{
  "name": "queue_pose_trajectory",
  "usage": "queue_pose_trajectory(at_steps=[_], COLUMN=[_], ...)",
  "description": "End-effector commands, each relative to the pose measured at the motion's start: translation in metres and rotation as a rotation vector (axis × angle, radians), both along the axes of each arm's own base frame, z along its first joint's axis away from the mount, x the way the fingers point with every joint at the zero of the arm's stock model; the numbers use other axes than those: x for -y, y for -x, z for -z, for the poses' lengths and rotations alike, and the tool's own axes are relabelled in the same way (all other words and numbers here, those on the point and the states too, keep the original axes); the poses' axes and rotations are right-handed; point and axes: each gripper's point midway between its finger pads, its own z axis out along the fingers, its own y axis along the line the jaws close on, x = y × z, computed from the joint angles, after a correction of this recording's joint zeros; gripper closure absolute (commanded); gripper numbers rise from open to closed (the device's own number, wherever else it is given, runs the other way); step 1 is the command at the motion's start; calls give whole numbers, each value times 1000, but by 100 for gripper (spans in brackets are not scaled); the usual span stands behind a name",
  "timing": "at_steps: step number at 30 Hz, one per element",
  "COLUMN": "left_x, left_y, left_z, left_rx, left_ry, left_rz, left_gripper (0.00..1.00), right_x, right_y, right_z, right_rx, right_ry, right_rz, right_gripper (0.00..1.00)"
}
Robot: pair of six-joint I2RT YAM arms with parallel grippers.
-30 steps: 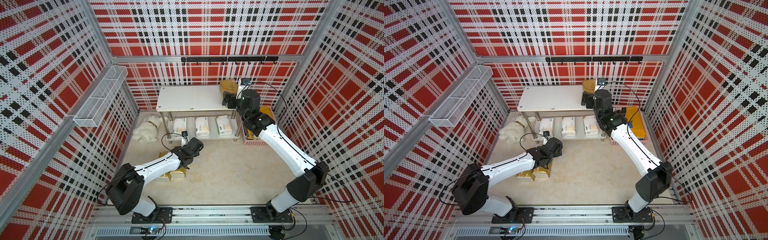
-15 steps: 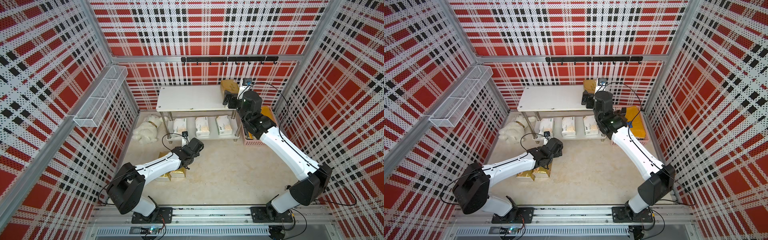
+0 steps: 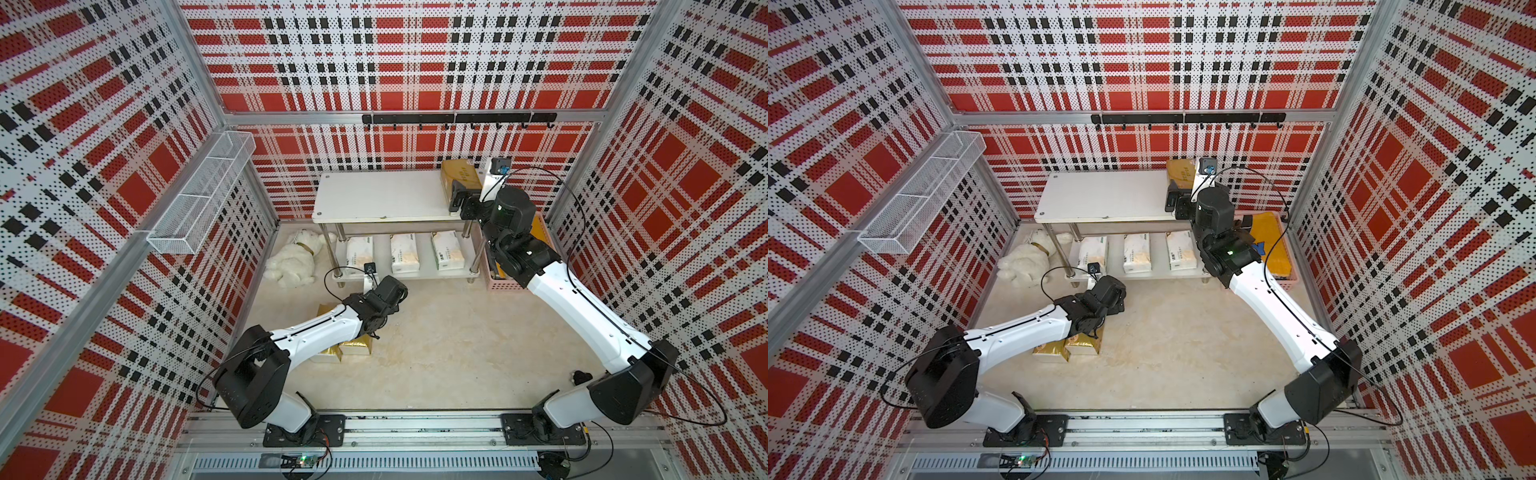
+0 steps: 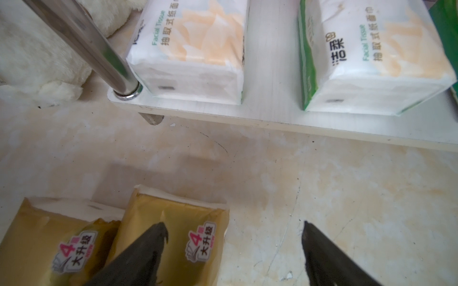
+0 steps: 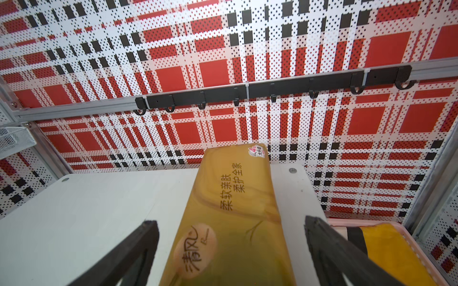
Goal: Place the tissue boxes on the shelf by color
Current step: Place a box of tissues on the shelf.
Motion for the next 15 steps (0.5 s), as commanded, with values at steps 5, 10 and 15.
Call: queue_pose_trajectory(at_steps=[5,10,15], left_x=[2,4,11], left_y=[-2,0,9], left_z=[-5,-8,-18], left_rx=[13,18,31], left_ry=[-8,-7,-5], left_rz=[-9,-12,-2], left_gripper=[10,10,10], right_x=[7,21,40], right_y=[23,37,51], right_z=[-35,-42,-33], right_rx=[117,130,81], right_ry=[-8,-8,16], right_rz=[-12,18,67], right_gripper=[0,0,0])
